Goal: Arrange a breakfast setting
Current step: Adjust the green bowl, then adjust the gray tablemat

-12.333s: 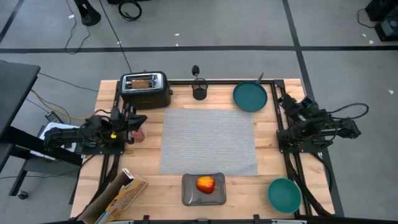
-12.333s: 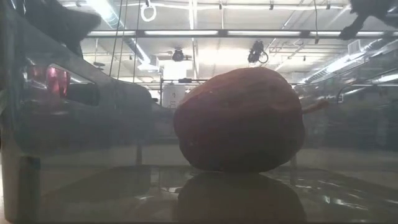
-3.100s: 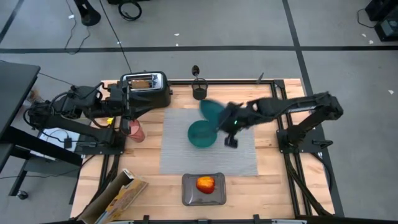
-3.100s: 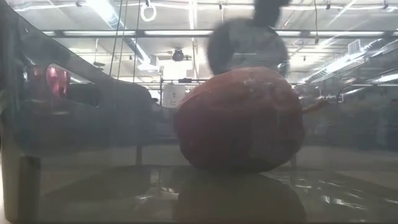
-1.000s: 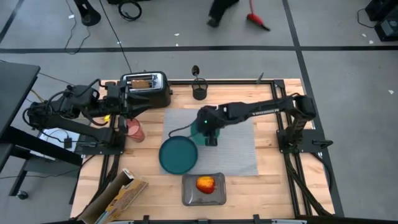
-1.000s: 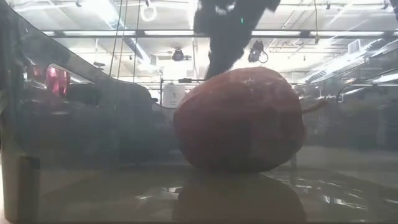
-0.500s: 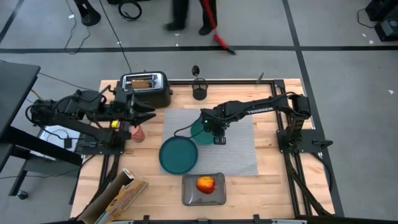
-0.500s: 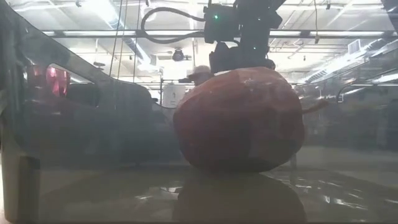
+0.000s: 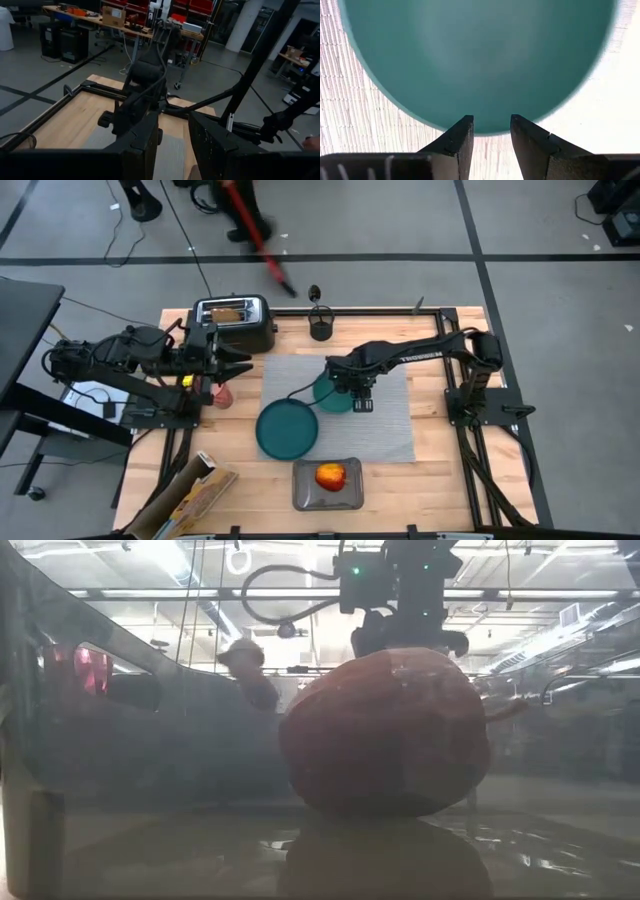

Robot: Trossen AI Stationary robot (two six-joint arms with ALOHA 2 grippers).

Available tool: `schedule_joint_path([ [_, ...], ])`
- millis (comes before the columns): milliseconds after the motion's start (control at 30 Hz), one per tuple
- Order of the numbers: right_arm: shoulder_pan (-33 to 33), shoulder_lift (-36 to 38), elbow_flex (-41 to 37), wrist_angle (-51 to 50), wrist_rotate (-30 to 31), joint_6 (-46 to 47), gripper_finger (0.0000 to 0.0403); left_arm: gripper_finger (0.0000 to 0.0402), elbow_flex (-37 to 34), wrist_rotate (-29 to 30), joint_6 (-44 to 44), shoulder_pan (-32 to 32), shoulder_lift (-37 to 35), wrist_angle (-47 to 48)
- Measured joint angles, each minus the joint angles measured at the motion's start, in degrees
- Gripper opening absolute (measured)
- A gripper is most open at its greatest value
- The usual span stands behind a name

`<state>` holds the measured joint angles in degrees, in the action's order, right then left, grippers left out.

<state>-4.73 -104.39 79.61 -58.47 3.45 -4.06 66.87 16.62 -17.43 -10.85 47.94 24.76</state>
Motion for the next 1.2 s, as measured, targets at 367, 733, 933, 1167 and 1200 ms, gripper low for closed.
schedule_joint_path([
  [367,-0.8,12.1,-5.0,-1.1,1.6,8.5,0.0136,0.0117,0.0,0.0,-3.2,0.0,-0.1,3.6],
  [733,-0.7,22.0,-35.5,7.5,0.8,8.1,0.0136,0.0117,0.0,0.1,-5.5,-1.7,0.0,5.5],
  [933,-1.3,17.1,-38.7,14.4,1.4,1.9,0.0136,0.0117,0.0,1.1,-5.5,-1.5,0.1,3.4],
  [1167,-4.1,15.8,-37.0,15.7,3.0,-2.5,0.0136,0.0117,0.1,1.4,-2.6,-1.5,0.1,-0.6],
  [1200,-4.4,16.2,-36.7,16.0,3.9,-2.5,0.0136,0.0117,0.1,1.6,-2.5,-1.4,0.0,-0.7],
])
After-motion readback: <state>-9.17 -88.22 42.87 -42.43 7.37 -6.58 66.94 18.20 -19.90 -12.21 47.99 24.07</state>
